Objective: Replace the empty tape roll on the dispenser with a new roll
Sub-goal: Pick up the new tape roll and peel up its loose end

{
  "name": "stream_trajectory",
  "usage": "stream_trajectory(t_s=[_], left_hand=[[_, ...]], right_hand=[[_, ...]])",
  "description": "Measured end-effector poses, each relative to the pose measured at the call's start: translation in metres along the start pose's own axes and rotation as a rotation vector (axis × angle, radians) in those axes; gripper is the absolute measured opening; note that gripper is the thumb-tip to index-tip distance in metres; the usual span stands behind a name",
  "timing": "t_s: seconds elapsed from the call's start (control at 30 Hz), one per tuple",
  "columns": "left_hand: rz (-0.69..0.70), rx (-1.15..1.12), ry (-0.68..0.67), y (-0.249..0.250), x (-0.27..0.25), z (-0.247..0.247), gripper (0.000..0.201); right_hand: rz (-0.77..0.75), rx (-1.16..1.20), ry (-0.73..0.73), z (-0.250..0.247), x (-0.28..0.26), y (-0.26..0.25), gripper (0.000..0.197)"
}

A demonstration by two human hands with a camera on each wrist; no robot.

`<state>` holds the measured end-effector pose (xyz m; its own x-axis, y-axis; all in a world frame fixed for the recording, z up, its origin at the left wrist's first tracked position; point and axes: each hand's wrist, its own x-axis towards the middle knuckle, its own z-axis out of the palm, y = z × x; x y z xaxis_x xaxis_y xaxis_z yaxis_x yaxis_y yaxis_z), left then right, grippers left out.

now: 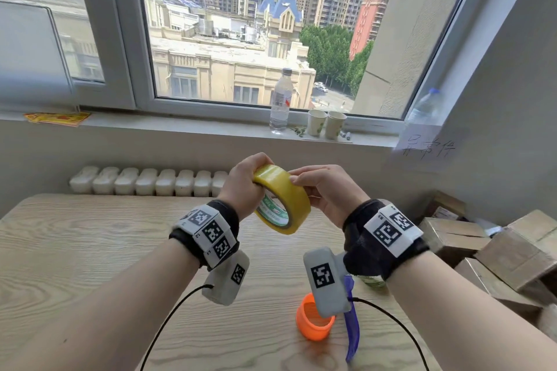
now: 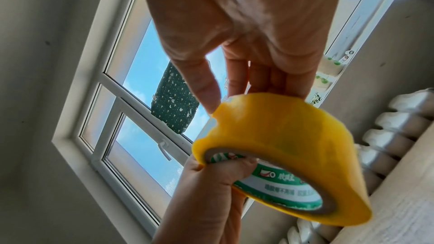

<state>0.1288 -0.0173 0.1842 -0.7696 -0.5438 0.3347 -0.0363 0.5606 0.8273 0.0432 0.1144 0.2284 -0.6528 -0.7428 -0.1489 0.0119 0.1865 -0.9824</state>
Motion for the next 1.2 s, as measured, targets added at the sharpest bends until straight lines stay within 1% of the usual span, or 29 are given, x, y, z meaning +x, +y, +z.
stream_trajectory(t_s=[0.1,0.17,0.27,0.33,0.37,0.47,0.57,0.7,0.8,0.93,1.13,1.2], left_hand=[[-0.004,-0.005,-0.008,-0.008,0.002,0.007,0.026],[-0.014,0.007,-0.003,-0.011,0.004,0.011,0.027],[-0.036,0.007,-0.006,-0.012,0.007,0.014,0.03],[-0.033,0.03,-0.016,-0.012,0.011,0.016,0.031],[-0.033,0.044,-0.022,-0.013,0.013,0.018,0.033],[-0.035,0.077,-0.032,-0.015,0.017,0.022,0.033],[-0.053,0.08,-0.019,-0.015,0.021,0.029,0.026],[-0.096,0.055,-0.045,-0.013,0.025,0.038,0.026],[-0.134,0.041,-0.048,-0.011,0.026,0.045,0.025],[-0.199,0.066,-0.018,-0.015,0.028,0.051,0.021],[-0.275,0.058,0.017,-0.019,0.029,0.056,0.016],[-0.279,0.054,0.017,-0.017,0.029,0.057,0.015]], right_hand=[[0.021,-0.024,0.039,0.0,0.007,0.004,0.019],[0.028,-0.096,0.092,-0.002,0.014,0.009,0.024],[-0.012,-0.224,0.137,-0.006,0.024,0.019,0.056],[-0.017,-0.282,0.115,-0.01,0.027,0.022,0.068],[-0.015,-0.286,0.092,-0.012,0.027,0.021,0.067],[0.022,-0.179,-0.014,-0.021,0.031,0.019,0.044],[0.066,-0.088,-0.126,-0.035,0.036,0.018,0.028],[0.103,-0.056,-0.221,-0.051,0.044,0.02,0.016],[0.123,-0.061,-0.272,-0.061,0.049,0.021,0.017],[0.118,-0.052,-0.366,-0.07,0.053,0.024,0.03],[0.055,-0.086,-0.31,-0.066,0.059,0.034,0.016],[0.044,-0.099,-0.295,-0.062,0.06,0.037,0.017]])
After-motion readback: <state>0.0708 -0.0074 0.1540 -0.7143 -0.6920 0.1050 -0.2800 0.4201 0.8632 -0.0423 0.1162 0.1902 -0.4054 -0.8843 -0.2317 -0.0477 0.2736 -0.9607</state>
